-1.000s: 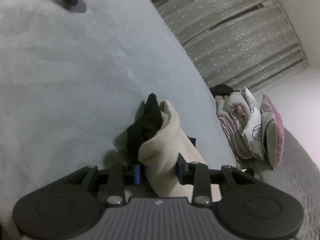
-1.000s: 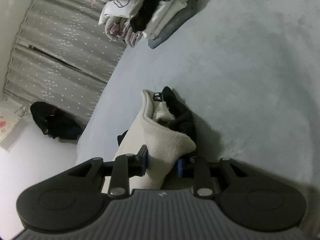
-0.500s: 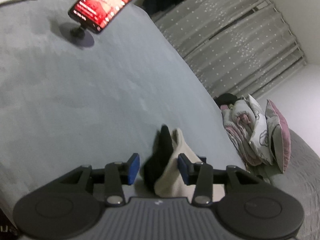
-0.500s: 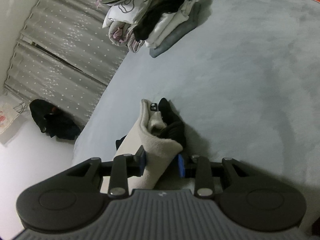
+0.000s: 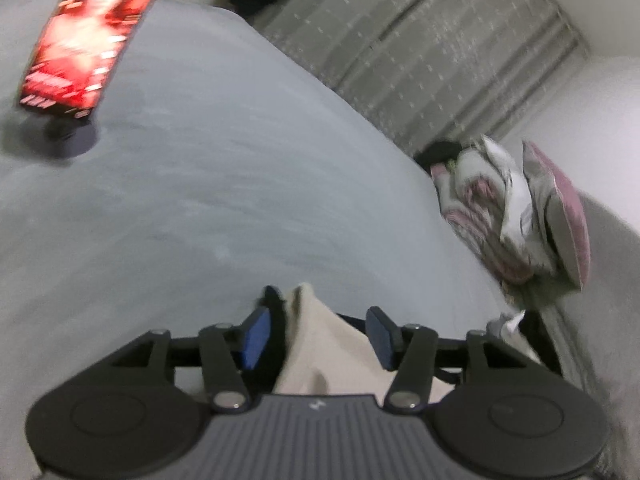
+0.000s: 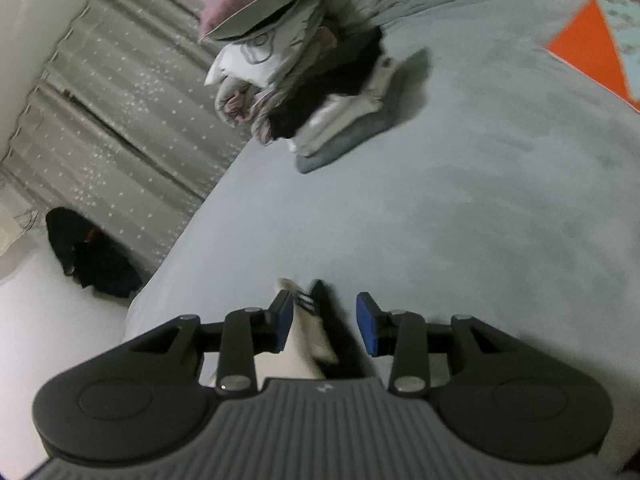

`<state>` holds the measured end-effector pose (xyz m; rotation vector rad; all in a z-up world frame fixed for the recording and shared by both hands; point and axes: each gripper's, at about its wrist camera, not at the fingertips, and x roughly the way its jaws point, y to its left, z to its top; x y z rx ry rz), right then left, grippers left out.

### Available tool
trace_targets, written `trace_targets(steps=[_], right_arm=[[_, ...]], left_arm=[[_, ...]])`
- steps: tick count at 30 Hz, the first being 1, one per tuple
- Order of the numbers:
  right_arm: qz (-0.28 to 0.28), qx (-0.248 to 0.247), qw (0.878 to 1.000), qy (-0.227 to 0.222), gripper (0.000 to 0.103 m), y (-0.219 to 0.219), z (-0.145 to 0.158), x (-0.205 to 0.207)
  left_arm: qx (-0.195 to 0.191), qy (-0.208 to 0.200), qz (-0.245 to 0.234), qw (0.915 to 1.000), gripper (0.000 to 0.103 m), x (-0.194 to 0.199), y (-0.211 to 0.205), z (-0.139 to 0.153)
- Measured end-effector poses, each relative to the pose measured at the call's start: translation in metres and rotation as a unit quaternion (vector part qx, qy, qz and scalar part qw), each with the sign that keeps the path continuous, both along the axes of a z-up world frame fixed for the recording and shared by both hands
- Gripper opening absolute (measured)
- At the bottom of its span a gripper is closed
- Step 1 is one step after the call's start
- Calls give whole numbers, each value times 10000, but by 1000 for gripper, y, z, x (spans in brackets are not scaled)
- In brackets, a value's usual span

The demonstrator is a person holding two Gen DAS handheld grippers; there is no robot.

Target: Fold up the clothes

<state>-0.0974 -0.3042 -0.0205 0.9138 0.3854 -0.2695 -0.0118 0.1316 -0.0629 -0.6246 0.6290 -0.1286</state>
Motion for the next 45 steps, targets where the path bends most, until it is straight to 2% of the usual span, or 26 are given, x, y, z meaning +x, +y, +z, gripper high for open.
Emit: trace_targets(steps=[4, 6, 11, 13, 15, 16, 17, 18, 20, 26, 30, 32, 35, 36, 38, 41, 42, 43, 44, 45], right_arm=[[474, -431, 9977, 228, 43, 9, 7, 34], [777, -725, 9935, 399, 43, 14, 6, 53], [1209, -1566, 9788, 528, 43, 25, -16, 80], [1247, -1760, 9756, 406, 43, 26, -24, 85], [1271, -1905, 9730, 291, 43, 27, -32, 90], [1278, -1967, 9717, 268, 39, 29, -37, 91], [1286, -2032, 9703, 250, 22, 30, -41, 92], [1276, -2102, 9689, 273, 17, 31, -44, 93], [1184, -2249, 9670, 179, 16, 36, -44, 88], [831, -2622, 9602, -487, 14, 44, -29, 73], [732, -2815, 9550, -576, 13, 46, -26, 80], [788, -2815, 9557, -338, 13, 43, -29, 92], [925, -2675, 9583, 385, 13, 38, -42, 115], [968, -2599, 9589, 593, 13, 36, -46, 121], [971, -2564, 9591, 703, 13, 34, -46, 126], [966, -2750, 9531, 812, 14, 40, -44, 128], [956, -2797, 9518, 814, 15, 42, -43, 127], [946, -2841, 9506, 812, 22, 43, -42, 125], [909, -2894, 9496, 793, 31, 45, -40, 124], [869, -2948, 9485, 771, 34, 46, -38, 122]], left_arm=[[371, 72, -292, 9989, 59, 29, -10, -4], [441, 75, -284, 9986, 59, 38, -9, -11], [201, -7, -228, 9995, 55, 48, 0, -33], [171, -93, -290, 9994, 42, 49, 0, -37], [297, -194, -373, 9987, 10, 47, 0, -41], [370, -259, -404, 9982, 9, 46, -1, -42], [407, -366, -394, 9977, 8, 43, 0, -43], [432, -486, -370, 9972, 8, 40, 1, -43], [566, -828, -324, 9944, 7, 30, 0, -40], [907, -1552, -135, 9836, 7, 13, -3, -28], [988, -1440, -85, 9846, 7, 23, -5, -29], [1120, -1081, -91, 9878, 7, 34, -8, -35], [1133, -510, -93, 9922, 7, 50, -7, -45], [1152, -452, -93, 9923, 8, 51, -8, -45], [1216, -408, -97, 9917, 9, 52, -9, -43], [1403, -402, -78, 9893, 13, 51, -14, -39], [1450, -416, -17, 9886, 20, 49, -15, -36], [1499, -435, 57, 9877, 25, 46, -15, -33], [1551, -465, 165, 9867, 39, 43, -17, -30], [1595, -523, 285, 9854, 47, 38, -17, -26]])
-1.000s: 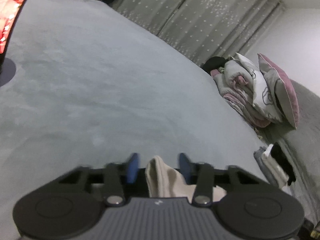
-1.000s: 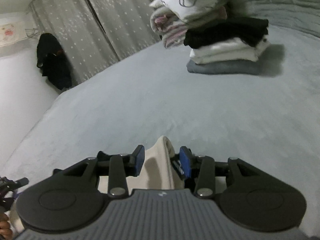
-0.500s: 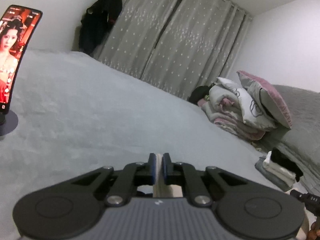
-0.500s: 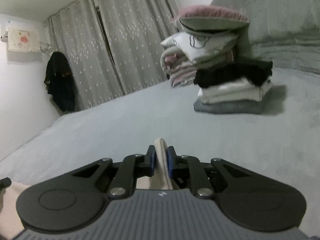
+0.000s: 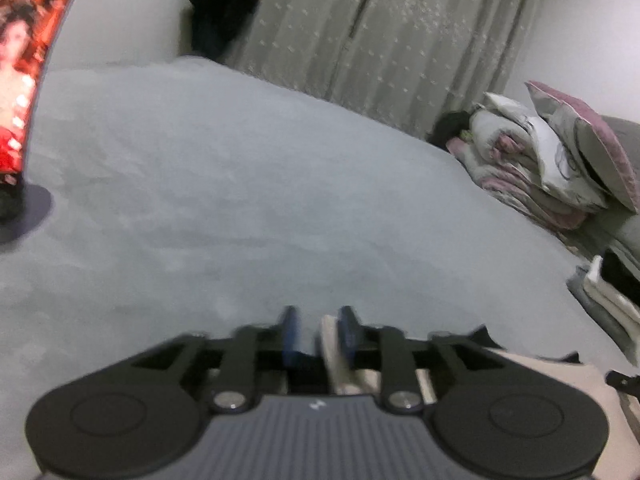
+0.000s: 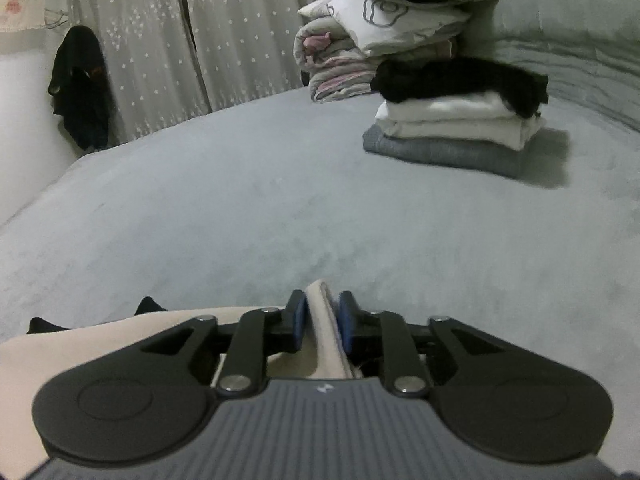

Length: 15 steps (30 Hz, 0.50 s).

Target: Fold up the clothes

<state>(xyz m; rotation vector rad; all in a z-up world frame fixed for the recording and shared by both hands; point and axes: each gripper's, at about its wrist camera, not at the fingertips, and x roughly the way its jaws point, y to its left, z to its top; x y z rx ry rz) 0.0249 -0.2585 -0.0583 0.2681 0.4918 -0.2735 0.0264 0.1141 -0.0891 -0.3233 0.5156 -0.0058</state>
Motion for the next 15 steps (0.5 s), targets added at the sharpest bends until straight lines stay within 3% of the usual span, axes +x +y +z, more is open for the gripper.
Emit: trace_targets(steps=[2, 9, 15], right_arm=[[-35, -138, 9999, -72, 46, 5, 4, -3], [223, -754, 9957, -489, 58, 36, 28, -15], [1204, -821, 9888, -331, 61, 83, 26, -20]], left_arm=[[34, -184, 83, 9998, 50, -8, -3, 9], [225, -821, -513, 9951, 74, -28, -34, 41], [173, -623, -1439, 9875, 75, -29, -76, 29]])
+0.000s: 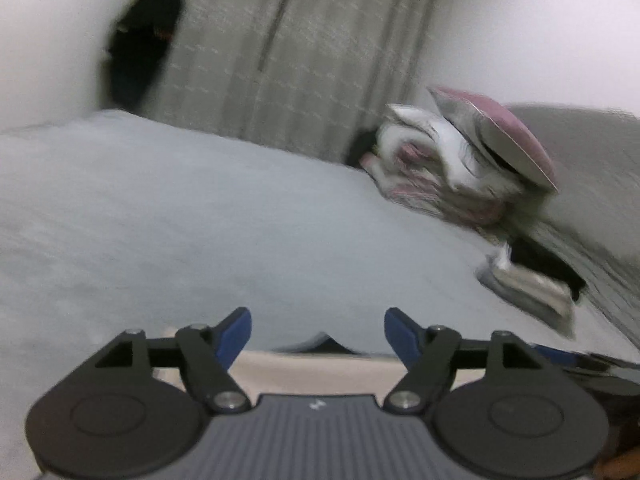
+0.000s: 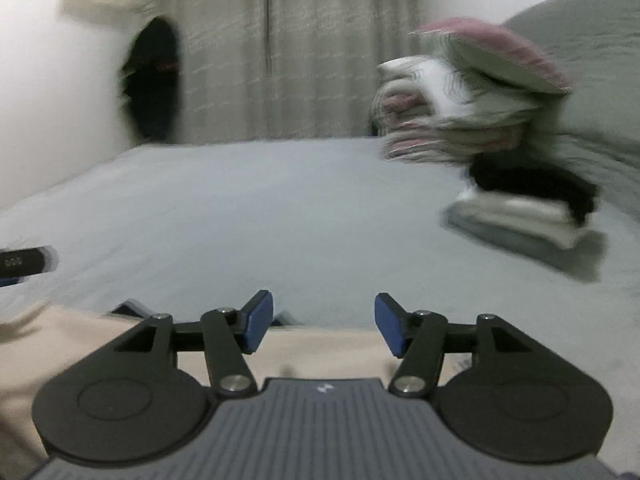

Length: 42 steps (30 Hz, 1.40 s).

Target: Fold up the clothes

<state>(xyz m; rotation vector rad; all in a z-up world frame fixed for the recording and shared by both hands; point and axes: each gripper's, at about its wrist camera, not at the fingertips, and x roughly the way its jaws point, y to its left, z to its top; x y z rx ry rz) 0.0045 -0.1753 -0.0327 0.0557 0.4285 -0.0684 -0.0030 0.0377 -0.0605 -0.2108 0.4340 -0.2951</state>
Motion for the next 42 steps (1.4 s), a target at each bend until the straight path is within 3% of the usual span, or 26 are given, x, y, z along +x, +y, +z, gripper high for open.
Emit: trace_targets(steps=[6, 12, 16, 20, 22, 25, 28, 33, 37, 42], right_arm=[[367, -74, 9979, 530, 61, 12, -19, 14], [293, 54, 9985, 456, 60, -15, -18, 11], [154, 253, 9988, 379, 60, -33, -16, -3], [-60, 318, 9988, 365, 61, -46, -14, -18], [-159, 349, 9986, 360, 60, -53, -13, -22], [-231, 334, 9988, 285, 61, -56, -8, -30], [-327, 222, 9990, 215, 62, -56, -3, -36], [-296, 496, 9982, 156, 62, -56, 4, -42], [-125, 515, 9986, 80, 62, -44, 12, -47], [103, 475, 9988, -7, 62, -27, 18, -48]], left_arm=[[-62, 611, -90, 9981, 74, 11, -1, -27], [-1, 408, -44, 9992, 66, 0, 15, -33], [58, 341, 185, 9992, 67, -7, 35, -31], [-99, 281, 368, 9989, 67, -14, 59, -28], [-114, 243, 583, 9979, 72, -22, 70, -24], [-410, 342, 860, 9949, 74, -31, 92, -20], [-954, 511, 1050, 9886, 74, -38, 117, -14], [-1799, 895, 953, 9750, 75, -42, 142, -12], [-2413, 1412, 700, 9576, 75, -36, 144, -22], [-2762, 2027, 498, 9382, 75, -22, 131, -43]])
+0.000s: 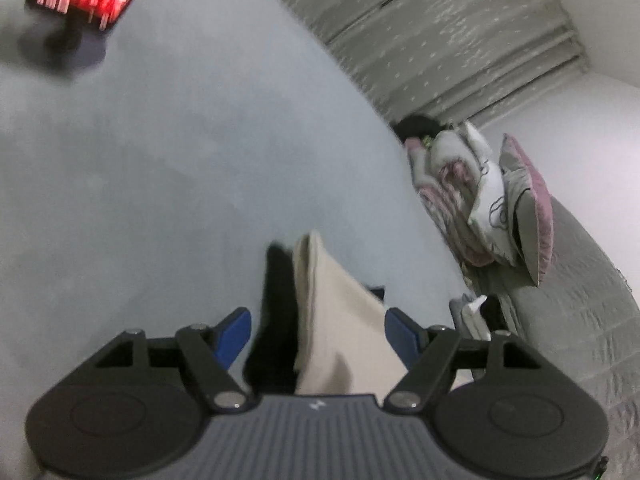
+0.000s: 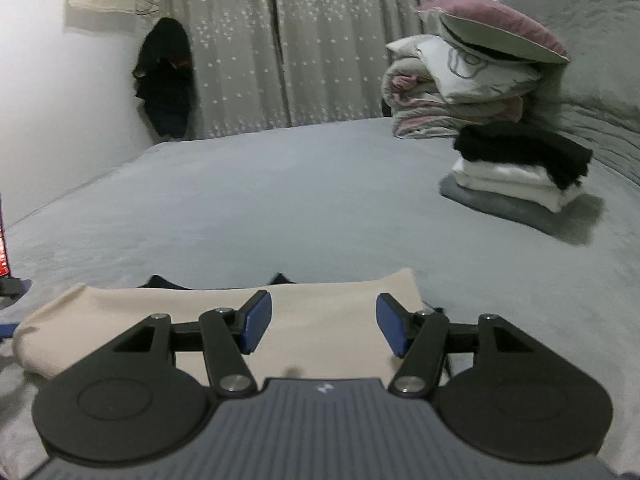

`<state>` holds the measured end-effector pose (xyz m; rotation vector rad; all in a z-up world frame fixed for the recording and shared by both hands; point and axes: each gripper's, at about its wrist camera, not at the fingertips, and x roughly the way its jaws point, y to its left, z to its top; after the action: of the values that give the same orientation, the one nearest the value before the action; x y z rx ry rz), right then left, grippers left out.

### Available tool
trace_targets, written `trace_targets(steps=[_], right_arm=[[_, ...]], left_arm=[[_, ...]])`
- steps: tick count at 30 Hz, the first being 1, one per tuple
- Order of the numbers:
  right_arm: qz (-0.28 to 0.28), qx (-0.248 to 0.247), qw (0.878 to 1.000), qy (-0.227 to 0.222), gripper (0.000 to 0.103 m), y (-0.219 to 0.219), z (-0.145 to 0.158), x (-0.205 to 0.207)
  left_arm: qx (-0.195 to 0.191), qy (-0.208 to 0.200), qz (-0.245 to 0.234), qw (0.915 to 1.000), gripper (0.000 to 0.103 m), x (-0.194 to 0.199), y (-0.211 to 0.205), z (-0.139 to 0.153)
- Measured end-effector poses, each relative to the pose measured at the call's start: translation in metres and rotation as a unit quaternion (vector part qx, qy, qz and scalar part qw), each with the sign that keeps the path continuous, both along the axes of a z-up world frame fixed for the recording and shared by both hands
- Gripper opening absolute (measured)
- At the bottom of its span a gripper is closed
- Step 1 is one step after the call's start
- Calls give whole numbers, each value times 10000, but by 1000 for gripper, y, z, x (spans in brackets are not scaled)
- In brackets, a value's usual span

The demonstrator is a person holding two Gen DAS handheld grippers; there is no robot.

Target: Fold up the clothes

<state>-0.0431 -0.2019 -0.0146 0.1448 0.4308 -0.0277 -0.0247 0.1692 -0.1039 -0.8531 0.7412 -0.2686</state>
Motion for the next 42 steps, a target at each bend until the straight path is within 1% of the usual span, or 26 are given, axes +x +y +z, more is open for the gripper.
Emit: trace_targets(steps=[3, 4, 5, 6, 8, 10, 11, 12, 13, 14, 15, 20, 22, 23, 26, 28, 30, 32, 33, 34, 36, 38, 39, 40, 42], right_arm=[[152, 102, 9998, 17, 62, 9, 2, 2], [206, 153, 9997, 24, 59, 12, 2, 4], [261, 193, 9995, 37, 53, 15, 3, 6], [323, 224, 9992, 67, 50, 18, 3, 9], [440, 278, 9986, 127, 40, 25, 3, 14], [547, 320, 9978, 184, 33, 33, 3, 19], [603, 319, 9974, 223, 30, 37, 3, 21], [639, 305, 9971, 263, 29, 41, 2, 23], [673, 289, 9969, 303, 26, 45, 1, 25], [706, 273, 9965, 343, 24, 48, 0, 27], [740, 258, 9962, 382, 24, 52, -1, 29], [840, 227, 9942, 626, 18, 67, -9, 39], [854, 242, 9919, 913, 14, 70, -17, 46], [872, 263, 9897, 1101, 13, 72, -22, 49], [902, 110, 9882, 1237, 13, 77, -26, 53], [933, 109, 9872, 1288, 13, 75, -24, 54], [948, 336, 9867, 1273, 13, 68, -23, 52], [918, 778, 9843, 1292, 14, 54, -20, 51], [906, 1003, 9821, 1313, 16, 48, -19, 51], [902, 1269, 9789, 1326, 23, 41, -17, 50], [864, 1780, 9712, 1324, 23, 24, -14, 47], [853, 2354, 9594, 1302, 24, 6, -12, 43], [846, 2637, 9522, 1288, 25, -3, -12, 41], [837, 2939, 9437, 1266, 29, -12, -13, 37], [808, 3503, 9256, 1182, 38, -29, -15, 31]], left_arm=[[160, -24, -90, 9998, 75, 3, -12, -2], [213, -40, -136, 9997, 75, 4, -16, -2], [263, -59, -173, 9995, 75, 4, -19, -2], [312, -79, -207, 9993, 75, 5, -21, -2], [400, -114, -258, 9988, 74, 5, -25, -2], [433, -106, -282, 9986, 61, 7, -27, -2], [434, -63, -280, 9986, 46, 7, -26, -3], [431, -19, -241, 9988, 38, 7, -24, -5], [395, -25, -201, 9990, 36, 7, -23, -4], [348, -47, -164, 9992, 30, 7, -22, -4], [302, -70, -126, 9994, 27, 7, -21, -3], [373, -516, -144, 9979, 20, 0, -26, 21], [361, -718, -187, 9966, 18, -2, -31, 33], [343, -813, -226, 9958, 16, -3, -34, 39], [294, -1090, -339, 9930, 15, -7, -44, 56], [232, -1257, -432, 9909, 15, -9, -53, 66], [196, -1389, -517, 9888, 15, -8, -64, 74], [163, -1505, -600, 9867, 14, -9, -75, 80], [136, -1545, -654, 9857, 14, -8, -81, 82], [106, -1583, -711, 9848, 14, -6, -88, 84], [69, -1629, -846, 9830, 13, -4, -102, 86], [39, -1608, -1022, 9817, 10, -2, -116, 83], [24, -1592, -1112, 9810, 5, 0, -123, 81], [9, -1577, -1202, 9801, 0, 1, -130, 79], [21, -1488, -1372, 9793, 0, 6, -144, 72]])
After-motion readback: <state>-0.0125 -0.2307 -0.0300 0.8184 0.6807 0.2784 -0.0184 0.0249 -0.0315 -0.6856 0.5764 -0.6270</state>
